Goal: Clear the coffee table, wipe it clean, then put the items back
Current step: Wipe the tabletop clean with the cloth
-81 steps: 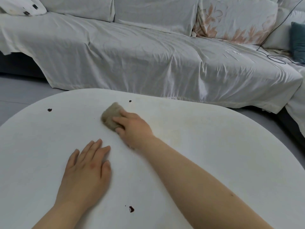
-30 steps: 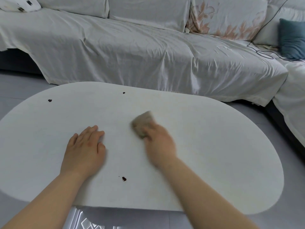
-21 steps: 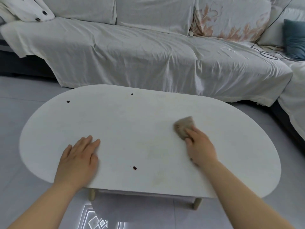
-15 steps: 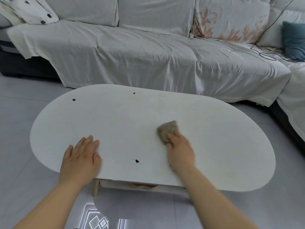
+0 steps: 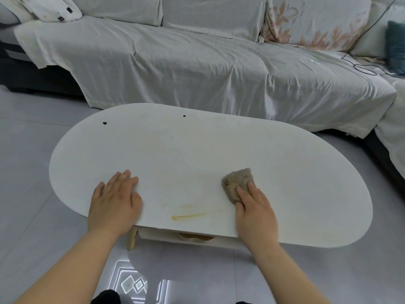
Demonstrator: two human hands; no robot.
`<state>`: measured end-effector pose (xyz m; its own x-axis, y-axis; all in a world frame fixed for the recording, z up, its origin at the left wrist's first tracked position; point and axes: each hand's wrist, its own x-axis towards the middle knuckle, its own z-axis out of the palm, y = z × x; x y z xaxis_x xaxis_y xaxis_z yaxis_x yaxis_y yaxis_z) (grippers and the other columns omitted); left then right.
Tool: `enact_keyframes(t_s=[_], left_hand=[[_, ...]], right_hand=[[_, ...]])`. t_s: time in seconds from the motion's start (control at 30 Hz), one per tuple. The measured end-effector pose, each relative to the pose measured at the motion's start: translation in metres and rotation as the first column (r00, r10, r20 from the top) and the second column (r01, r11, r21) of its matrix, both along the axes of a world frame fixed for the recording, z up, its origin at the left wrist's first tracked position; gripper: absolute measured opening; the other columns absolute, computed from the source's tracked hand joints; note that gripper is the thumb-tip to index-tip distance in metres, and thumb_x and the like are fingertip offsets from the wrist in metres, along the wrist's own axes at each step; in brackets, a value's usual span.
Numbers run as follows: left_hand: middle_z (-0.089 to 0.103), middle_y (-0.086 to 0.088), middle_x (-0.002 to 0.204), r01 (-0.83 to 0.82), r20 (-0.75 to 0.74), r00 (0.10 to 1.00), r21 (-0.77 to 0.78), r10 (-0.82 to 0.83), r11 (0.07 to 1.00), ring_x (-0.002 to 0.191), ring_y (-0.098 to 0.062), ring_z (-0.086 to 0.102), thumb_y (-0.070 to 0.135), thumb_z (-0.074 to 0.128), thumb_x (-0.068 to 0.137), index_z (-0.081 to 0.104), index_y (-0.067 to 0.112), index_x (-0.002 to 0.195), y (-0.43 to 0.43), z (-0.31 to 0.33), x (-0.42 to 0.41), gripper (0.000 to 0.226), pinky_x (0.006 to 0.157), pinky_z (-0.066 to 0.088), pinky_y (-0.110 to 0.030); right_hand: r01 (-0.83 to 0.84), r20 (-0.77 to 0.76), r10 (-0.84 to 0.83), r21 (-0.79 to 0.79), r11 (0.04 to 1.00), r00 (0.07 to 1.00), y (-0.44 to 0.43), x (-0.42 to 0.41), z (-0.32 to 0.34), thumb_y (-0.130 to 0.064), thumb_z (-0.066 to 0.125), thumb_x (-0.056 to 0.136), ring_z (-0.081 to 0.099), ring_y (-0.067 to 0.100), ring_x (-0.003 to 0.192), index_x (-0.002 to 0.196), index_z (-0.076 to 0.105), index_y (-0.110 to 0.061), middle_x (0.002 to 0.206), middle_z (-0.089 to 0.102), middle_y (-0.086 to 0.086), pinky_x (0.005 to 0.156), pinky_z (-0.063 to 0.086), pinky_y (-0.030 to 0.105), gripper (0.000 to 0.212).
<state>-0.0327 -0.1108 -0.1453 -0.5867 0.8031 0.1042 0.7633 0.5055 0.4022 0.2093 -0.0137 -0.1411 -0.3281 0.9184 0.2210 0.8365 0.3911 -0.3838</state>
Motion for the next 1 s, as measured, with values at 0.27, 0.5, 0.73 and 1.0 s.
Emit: enact_keyframes(t_s=[0.27,0.5,0.73,1.0], left_hand=[[0.029,-0.001,0.149,0.011,-0.010,1.000,-0.004,-0.011,1.000,0.139,-0.015,0.018,0.018,0.038,0.087,0.039,0.016,0.129,0.000,0.000,0.000,0.042,0.111,0.005,-0.032],[0.031,-0.002,0.148,0.004,-0.013,1.000,0.005,-0.004,1.000,0.139,-0.016,0.020,0.018,0.038,0.087,0.041,0.016,0.129,0.000,-0.002,0.000,0.042,0.112,0.005,-0.034],[0.030,-0.002,0.148,0.002,0.000,1.000,-0.005,-0.002,1.000,0.139,-0.016,0.019,0.018,0.037,0.087,0.041,0.016,0.129,0.000,0.000,0.000,0.042,0.113,0.006,-0.035],[0.033,-0.004,0.147,0.010,0.004,1.000,0.007,-0.010,1.000,0.138,-0.018,0.022,0.015,0.038,0.087,0.043,0.015,0.127,-0.001,0.000,0.000,0.041,0.112,0.007,-0.036]], right_hand=[[-0.459,0.137,0.455,-0.003,0.888,0.880,-0.062,-0.057,0.017,-0.033,0.074,0.053,0.071,0.014,0.092,0.091,0.073,-0.030,0.104,0.074,-0.004,0.072,0.059,0.026,0.038],[-0.137,0.139,0.137,-0.011,0.991,0.981,-0.028,0.042,0.011,-0.009,0.061,0.083,0.045,0.026,0.129,0.120,0.060,-0.017,0.139,0.048,0.007,0.105,0.033,0.028,0.037],[-0.258,0.218,0.251,0.006,0.966,0.943,-0.067,-0.057,0.020,-0.037,0.084,0.039,0.072,0.015,0.084,0.082,0.076,-0.028,0.095,0.076,-0.002,0.068,0.058,0.023,0.045],[-0.337,0.108,0.339,-0.033,0.941,0.935,-0.041,0.006,0.014,-0.015,0.077,0.061,0.067,0.030,0.100,0.103,0.070,-0.017,0.114,0.069,0.012,0.075,0.056,0.036,0.042]])
